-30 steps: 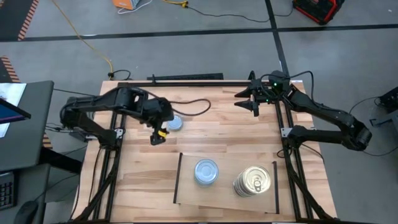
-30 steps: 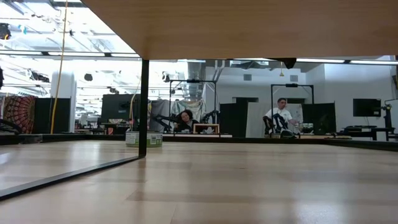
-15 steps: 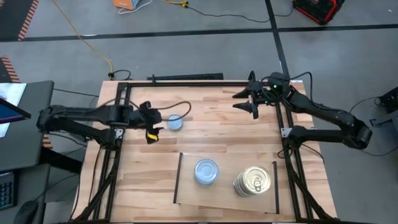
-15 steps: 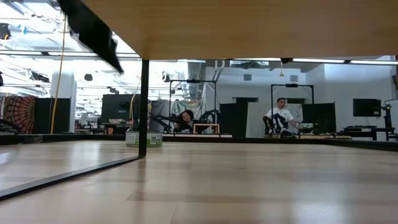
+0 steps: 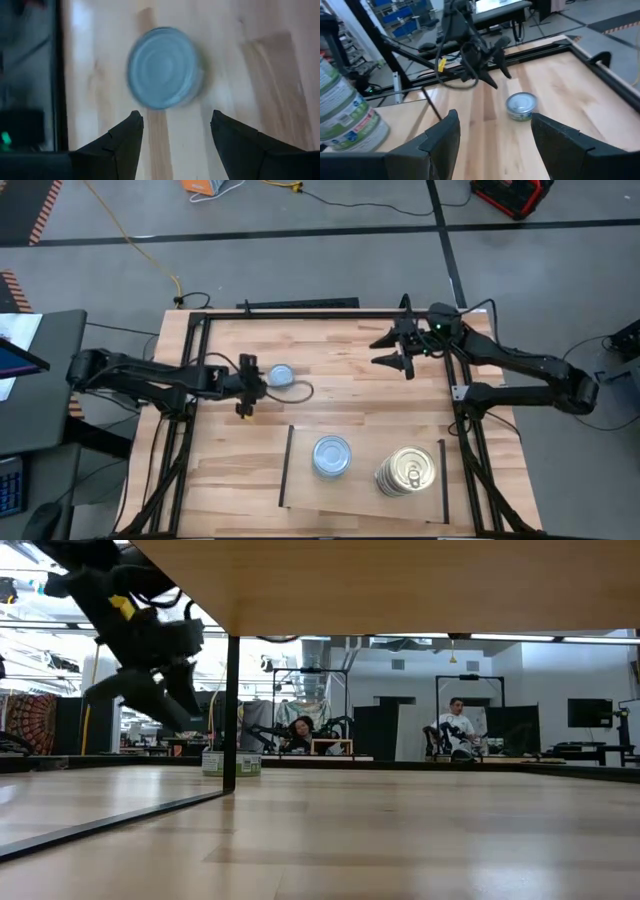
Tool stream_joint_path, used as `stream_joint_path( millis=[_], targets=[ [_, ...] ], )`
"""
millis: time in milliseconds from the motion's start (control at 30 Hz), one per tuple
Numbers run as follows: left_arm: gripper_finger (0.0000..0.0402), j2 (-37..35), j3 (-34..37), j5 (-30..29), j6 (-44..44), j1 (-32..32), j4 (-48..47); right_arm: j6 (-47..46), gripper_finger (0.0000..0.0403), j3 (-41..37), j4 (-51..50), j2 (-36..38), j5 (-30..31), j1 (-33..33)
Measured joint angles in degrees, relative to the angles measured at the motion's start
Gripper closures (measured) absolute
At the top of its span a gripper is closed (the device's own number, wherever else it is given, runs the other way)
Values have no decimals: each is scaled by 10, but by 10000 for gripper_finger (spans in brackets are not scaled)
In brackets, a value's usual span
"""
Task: Stack canned seafood by type on shelf
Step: Stack the green tuna can on the top of the green tuna cans on the shelf
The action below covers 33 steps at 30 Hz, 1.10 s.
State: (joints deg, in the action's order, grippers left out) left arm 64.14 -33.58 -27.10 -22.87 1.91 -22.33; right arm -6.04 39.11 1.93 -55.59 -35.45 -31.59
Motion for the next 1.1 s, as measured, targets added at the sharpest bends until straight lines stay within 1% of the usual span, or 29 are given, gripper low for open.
stream_joint_path(
  millis=[67, 133, 233, 333, 467, 533, 600, 667, 733, 867, 967, 1000, 1100],
  targets=[
    [180, 19, 0, 19, -62, 0, 9, -4, 133, 0, 0, 0, 5, 13],
    [180, 44, 0, 31, -108, 0, 34, -4, 133, 0, -4, 0, 26, 28],
    [180, 87, 0, 26, -164, 0, 84, -5, 133, 0, -10, 0, 63, 51],
    [180, 127, 0, 5, -221, 0, 132, -8, 133, 0, -17, 0, 76, 68],
    [180, 174, 0, -4, -259, 2, 159, -16, 133, 0, -28, 0, 76, 83],
    [183, 195, 0, -14, -262, 3, 162, -17, 133, 0, -38, 0, 77, 90],
    [194, 210, -2, -34, -256, 4, 167, -21, 133, 0, -44, 0, 80, 98],
    [215, 223, -2, -52, -242, 7, 173, -25, 133, 0, -45, 0, 93, 107],
    [244, 231, -2, -61, -224, 10, 179, -26, 133, 0, -45, 0, 106, 114],
    [321, 231, -2, -61, -202, 10, 183, -26, 133, 0, -45, 0, 130, 123],
    [380, 230, -2, -62, -190, 10, 177, -26, 133, 0, -41, 0, 132, 125],
    [390, 230, -2, -59, -184, 10, 172, -27, 133, 0, -40, 0, 132, 125],
    [395, 230, -2, -59, -160, 10, 151, -27, 133, 0, -41, 0, 132, 125]
  ],
)
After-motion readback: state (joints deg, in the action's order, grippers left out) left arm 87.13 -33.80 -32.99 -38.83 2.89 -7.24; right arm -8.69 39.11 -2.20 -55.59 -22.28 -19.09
